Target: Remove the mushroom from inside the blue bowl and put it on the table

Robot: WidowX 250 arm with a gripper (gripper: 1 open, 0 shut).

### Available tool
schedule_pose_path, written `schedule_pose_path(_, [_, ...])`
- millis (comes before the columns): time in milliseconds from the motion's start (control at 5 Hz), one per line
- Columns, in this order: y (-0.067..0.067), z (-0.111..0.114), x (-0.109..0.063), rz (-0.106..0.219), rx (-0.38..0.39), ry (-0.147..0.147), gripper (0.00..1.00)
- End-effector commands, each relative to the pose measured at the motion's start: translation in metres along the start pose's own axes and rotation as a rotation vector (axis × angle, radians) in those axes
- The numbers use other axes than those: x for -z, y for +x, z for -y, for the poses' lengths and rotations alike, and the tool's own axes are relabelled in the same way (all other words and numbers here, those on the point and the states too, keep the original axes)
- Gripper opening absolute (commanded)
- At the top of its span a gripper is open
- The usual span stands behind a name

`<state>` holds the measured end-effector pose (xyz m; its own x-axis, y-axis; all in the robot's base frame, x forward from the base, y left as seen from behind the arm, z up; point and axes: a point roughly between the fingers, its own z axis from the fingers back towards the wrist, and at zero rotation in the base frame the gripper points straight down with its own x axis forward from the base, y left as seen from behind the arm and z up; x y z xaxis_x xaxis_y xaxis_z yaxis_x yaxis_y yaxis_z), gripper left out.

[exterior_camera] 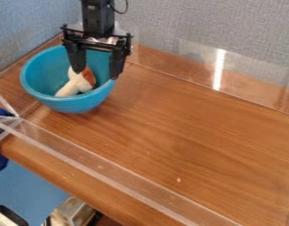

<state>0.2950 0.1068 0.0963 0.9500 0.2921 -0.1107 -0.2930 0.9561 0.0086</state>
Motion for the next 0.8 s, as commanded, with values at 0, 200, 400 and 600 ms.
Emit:
schedule_pose_path(0, [0.012,-0.014,-0.01,0.06,-0.037,0.007,1.0])
schedule_pose_path(200, [0.017,-0.019,-0.004,0.06,-0.057,0.012,1.0])
schedule_pose_path(400, [0.019,-0.02,0.0,0.057,-0.066,0.016,1.0])
schedule_pose_path(600, [0.021,-0.021,0.004,0.053,-0.076,0.02,1.0])
